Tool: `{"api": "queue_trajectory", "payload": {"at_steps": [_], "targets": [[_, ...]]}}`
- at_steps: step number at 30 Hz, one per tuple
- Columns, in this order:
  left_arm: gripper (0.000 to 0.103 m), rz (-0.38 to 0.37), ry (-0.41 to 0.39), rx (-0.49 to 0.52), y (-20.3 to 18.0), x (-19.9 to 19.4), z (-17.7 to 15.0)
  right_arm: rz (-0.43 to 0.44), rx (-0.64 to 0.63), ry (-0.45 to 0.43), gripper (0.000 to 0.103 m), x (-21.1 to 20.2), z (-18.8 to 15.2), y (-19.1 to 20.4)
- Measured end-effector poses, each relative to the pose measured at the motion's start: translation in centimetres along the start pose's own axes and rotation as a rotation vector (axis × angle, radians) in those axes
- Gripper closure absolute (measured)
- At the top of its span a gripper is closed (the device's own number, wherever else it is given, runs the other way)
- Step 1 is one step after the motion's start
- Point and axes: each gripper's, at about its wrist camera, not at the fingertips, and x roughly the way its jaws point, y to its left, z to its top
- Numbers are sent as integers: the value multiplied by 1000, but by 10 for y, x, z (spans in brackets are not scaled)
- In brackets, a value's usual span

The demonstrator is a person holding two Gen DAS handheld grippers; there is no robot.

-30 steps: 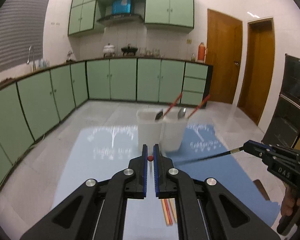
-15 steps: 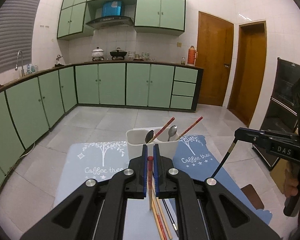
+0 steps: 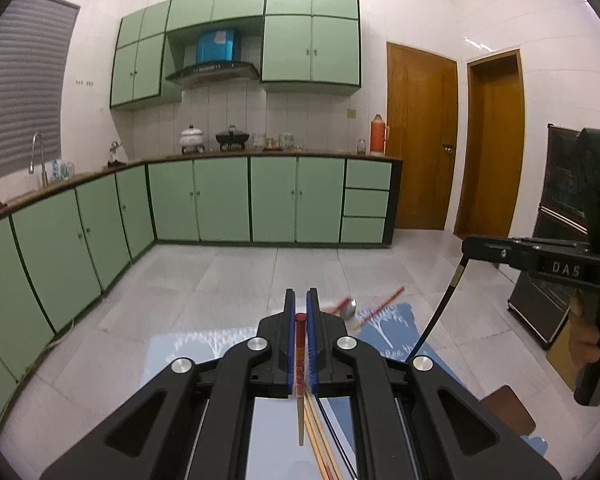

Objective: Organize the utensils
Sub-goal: 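Lift both held chopsticks and carry them above the white utensil holder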

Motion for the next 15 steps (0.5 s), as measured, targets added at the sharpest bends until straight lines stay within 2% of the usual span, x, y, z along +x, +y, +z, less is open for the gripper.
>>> {"api": "queue_trajectory", "payload": {"at_steps": [9,15], "targets": [[98,20,-135,39,1,9,66,-29,-25,-80,97,4,60,-13],[98,30,-211,52,-2,38,104,-49,-28,-107,97,24,87,-22]]}}
